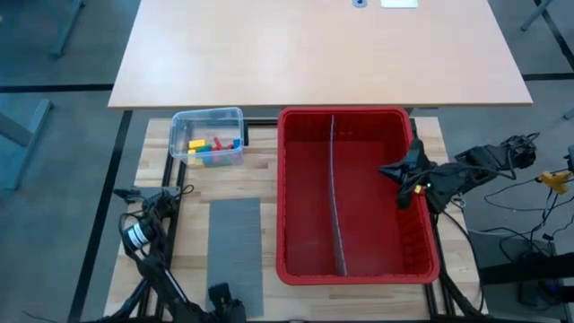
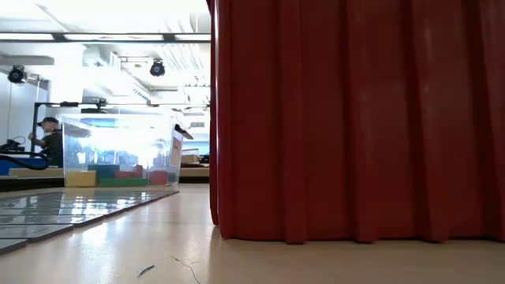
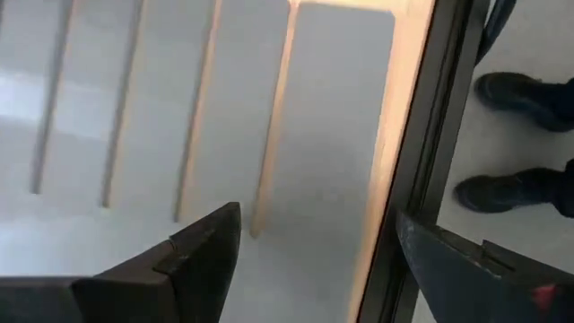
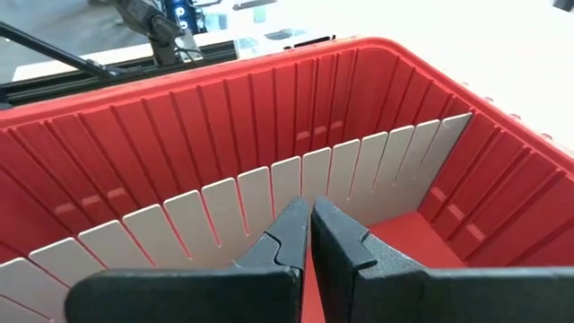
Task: Sort blocks
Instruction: Insert the bin divider into the red bin
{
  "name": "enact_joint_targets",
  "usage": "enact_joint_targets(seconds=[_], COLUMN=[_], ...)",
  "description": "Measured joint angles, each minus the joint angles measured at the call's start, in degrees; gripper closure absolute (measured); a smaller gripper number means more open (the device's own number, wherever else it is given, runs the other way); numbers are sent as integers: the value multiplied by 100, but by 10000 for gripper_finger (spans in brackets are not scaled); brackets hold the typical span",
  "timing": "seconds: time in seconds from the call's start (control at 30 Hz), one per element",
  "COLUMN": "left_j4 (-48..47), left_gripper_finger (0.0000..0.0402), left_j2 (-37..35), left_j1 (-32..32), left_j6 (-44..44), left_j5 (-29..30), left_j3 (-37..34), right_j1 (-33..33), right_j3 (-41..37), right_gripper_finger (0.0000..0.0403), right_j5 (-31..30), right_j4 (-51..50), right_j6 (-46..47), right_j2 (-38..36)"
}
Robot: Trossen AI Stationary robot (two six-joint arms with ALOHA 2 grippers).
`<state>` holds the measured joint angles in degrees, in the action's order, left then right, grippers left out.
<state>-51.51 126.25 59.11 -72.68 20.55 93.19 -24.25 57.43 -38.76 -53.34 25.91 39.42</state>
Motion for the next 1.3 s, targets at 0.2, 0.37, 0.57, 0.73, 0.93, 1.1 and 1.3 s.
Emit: enact_joint_targets(seconds=[0.2,0.37,0.57,0.73,0.93,1.1,1.3], left_j4=[289,328,323,235,851,201,54], left_gripper_finger=[129,129,129,129,129,129,129], left_j2=[144,127,147,165,142,95,57], left_j1=[-13,-13,-17,-13,171,269,255], left_j6=[-101,-292,-168,197,745,389,530], left_j5=[-204,-207,-262,-268,-664,-502,-342], left_j3=[2,4,129,289,622,783,855], right_j1=[0,0,0,0,2,2,4], right_j3=[0,0,0,0,-9,-32,-50], right_gripper_finger=[403,403,403,403,403,403,403], right_j5=[22,24,24,22,-20,-26,-28], right_j4=[0,2,7,5,-23,-34,-34], right_j6=[-35,-43,-42,-44,-46,-94,-103], right_j2=[-20,-20,-20,-20,-31,-33,-33])
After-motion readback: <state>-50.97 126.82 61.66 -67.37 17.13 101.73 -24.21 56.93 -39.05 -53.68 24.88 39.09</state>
